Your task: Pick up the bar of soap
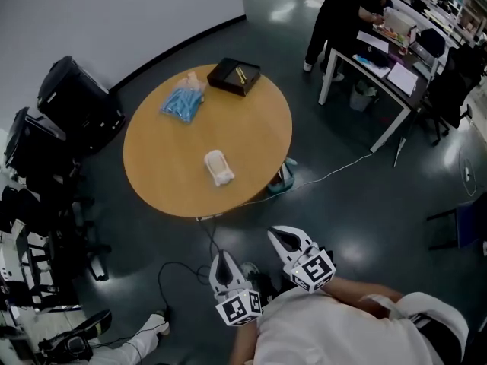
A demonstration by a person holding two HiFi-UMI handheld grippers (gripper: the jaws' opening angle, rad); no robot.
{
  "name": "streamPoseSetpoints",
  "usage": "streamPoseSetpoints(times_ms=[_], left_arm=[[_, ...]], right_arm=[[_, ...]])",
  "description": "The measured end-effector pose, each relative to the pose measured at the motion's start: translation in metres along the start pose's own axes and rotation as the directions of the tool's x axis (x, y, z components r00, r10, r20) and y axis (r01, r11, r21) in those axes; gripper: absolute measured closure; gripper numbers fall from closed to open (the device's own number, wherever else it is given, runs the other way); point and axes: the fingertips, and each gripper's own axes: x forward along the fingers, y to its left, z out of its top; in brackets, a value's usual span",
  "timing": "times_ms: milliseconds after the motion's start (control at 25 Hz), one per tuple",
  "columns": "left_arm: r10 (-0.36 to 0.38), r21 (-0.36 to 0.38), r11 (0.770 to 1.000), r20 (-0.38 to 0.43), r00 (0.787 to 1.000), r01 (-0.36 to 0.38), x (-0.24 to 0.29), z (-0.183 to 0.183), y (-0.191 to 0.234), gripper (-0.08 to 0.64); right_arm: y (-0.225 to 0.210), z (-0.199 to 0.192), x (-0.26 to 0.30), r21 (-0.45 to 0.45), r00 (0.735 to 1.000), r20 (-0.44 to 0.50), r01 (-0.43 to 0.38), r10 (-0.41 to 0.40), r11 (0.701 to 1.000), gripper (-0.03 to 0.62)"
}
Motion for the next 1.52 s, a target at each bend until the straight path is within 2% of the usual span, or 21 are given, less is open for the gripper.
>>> streamPoseSetpoints(times_ms=[160, 280, 440, 680, 840, 1000, 1120, 1280, 1320, 1360, 1400, 1520], left_arm=[[0.003, 0.018, 1.000, 0.001, 1.000, -0.003, 0.044, 0.005, 0.023, 0.554], [-0.014, 0.003, 1.000, -0.005, 1.000, 0.014, 0.088, 0.005, 0.050, 0.554], [-0.080, -0.021, 0.997, 0.006, 0.997, 0.080, 0.152, 0.027, 0.082, 0.554], [-0.187, 0.015, 0.982, 0.018, 0.982, 0.187, 0.219, 0.054, 0.113, 0.554], [-0.201, -0.008, 0.979, -0.007, 0.979, 0.201, 0.239, 0.059, 0.125, 0.554], [-0.213, 0.002, 0.977, -0.022, 0.977, 0.213, 0.254, 0.059, 0.128, 0.554], [-0.200, -0.018, 0.980, -0.037, 0.979, 0.200, 0.261, 0.057, 0.133, 0.554], [-0.173, -0.023, 0.985, -0.069, 0.982, 0.172, 0.278, 0.042, 0.149, 0.554], [-0.165, -0.027, 0.986, -0.076, 0.983, 0.163, 0.280, 0.039, 0.152, 0.554], [-0.158, -0.035, 0.987, -0.086, 0.984, 0.156, 0.282, 0.035, 0.154, 0.554], [-0.155, -0.045, 0.987, -0.097, 0.983, 0.152, 0.283, 0.031, 0.156, 0.554], [-0.158, -0.068, 0.986, -0.128, 0.979, 0.150, 0.284, 0.020, 0.158, 0.554]], right_arm=[[-0.011, -0.005, 0.048, 0.006, 1.000, -0.009, -0.004, 0.004, 1.000, 0.580], [-0.019, -0.006, 0.093, 0.004, 1.000, -0.003, 0.019, -0.019, 1.000, 0.580], [-0.028, -0.009, 0.156, -0.005, 0.997, -0.027, 0.070, -0.070, 0.998, 0.580], [-0.052, -0.028, 0.226, -0.005, 0.982, -0.104, 0.158, -0.157, 0.987, 0.580], [-0.056, -0.030, 0.259, 0.003, 0.975, -0.148, 0.170, -0.168, 0.985, 0.580], [-0.063, -0.042, 0.291, 0.013, 0.967, -0.187, 0.176, -0.170, 0.984, 0.580], [-0.072, -0.060, 0.310, 0.026, 0.955, -0.244, 0.181, -0.170, 0.983, 0.580], [-0.090, -0.101, 0.340, 0.040, 0.917, -0.362, 0.193, -0.166, 0.980, 0.561], [-0.096, -0.111, 0.348, 0.039, 0.903, -0.394, 0.204, -0.172, 0.978, 0.504], [-0.102, -0.122, 0.354, 0.034, 0.885, -0.430, 0.215, -0.180, 0.976, 0.414], [-0.107, -0.133, 0.359, 0.023, 0.863, -0.468, 0.228, -0.191, 0.973, 0.379], [-0.123, -0.173, 0.373, -0.018, 0.782, -0.580, 0.270, -0.230, 0.963, 0.352]])
